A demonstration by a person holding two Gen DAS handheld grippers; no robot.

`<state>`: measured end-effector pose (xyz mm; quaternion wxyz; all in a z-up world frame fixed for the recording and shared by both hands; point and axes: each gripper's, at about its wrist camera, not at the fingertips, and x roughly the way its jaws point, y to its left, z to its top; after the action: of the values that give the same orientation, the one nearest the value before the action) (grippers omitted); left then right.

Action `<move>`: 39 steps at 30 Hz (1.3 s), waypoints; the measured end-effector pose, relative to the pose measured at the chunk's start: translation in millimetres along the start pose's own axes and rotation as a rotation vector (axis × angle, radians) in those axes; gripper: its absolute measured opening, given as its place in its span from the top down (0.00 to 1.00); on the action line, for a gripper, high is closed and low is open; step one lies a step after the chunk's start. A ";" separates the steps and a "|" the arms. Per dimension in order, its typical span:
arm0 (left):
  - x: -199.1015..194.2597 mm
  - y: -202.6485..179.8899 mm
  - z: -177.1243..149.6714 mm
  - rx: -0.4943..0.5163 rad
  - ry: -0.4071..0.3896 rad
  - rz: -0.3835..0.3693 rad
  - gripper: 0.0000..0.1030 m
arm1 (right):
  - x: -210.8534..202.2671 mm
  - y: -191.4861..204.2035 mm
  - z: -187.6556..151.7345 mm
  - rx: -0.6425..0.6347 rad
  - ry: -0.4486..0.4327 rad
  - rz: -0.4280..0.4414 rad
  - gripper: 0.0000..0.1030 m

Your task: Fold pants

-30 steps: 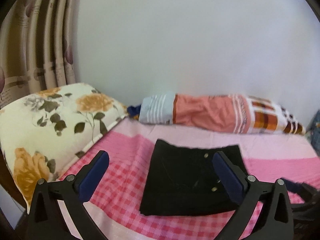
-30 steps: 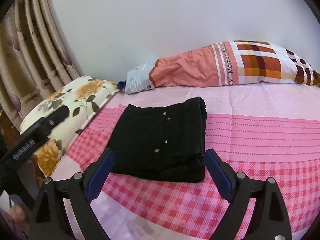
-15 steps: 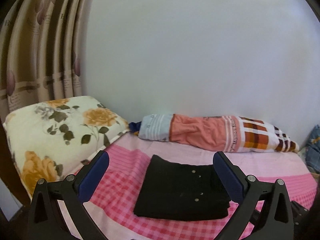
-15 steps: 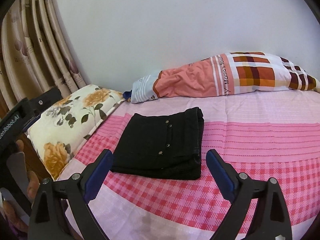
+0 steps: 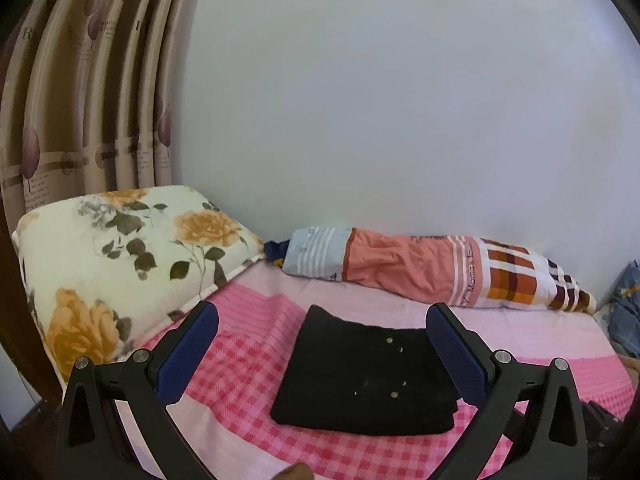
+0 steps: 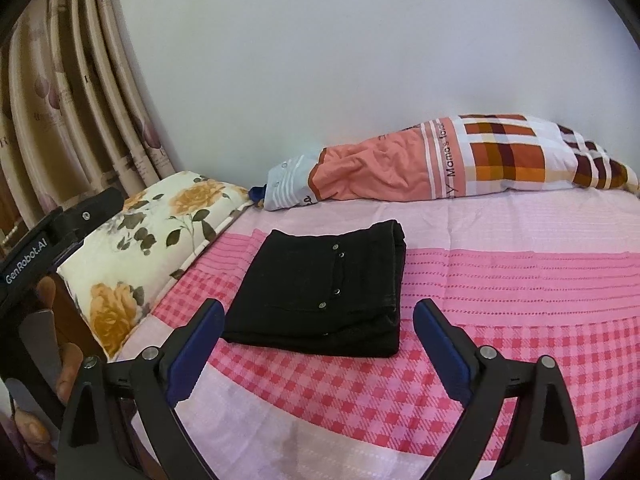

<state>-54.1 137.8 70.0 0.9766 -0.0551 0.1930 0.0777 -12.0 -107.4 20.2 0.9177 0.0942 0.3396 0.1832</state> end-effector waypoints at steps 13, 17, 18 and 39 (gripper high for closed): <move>9.3 1.3 -14.1 0.025 0.036 0.003 0.00 | -0.9 12.3 -4.3 -0.031 -0.004 -0.034 0.08; 12.1 1.7 -17.7 0.037 0.047 -0.003 0.00 | 0.2 12.9 -4.3 -0.031 0.001 -0.034 0.07; 12.8 1.7 -17.8 0.040 0.047 -0.004 0.00 | 1.0 12.9 -4.3 -0.030 0.005 -0.034 0.07; 36.1 -6.6 -29.8 0.097 0.105 -0.040 0.00 | 19.1 7.6 -12.1 -0.017 0.051 -0.044 0.07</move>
<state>-30.9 131.9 29.2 0.9680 -0.0158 0.2462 0.0457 -8.6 -92.3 2.1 0.9133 0.0742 0.3634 0.1682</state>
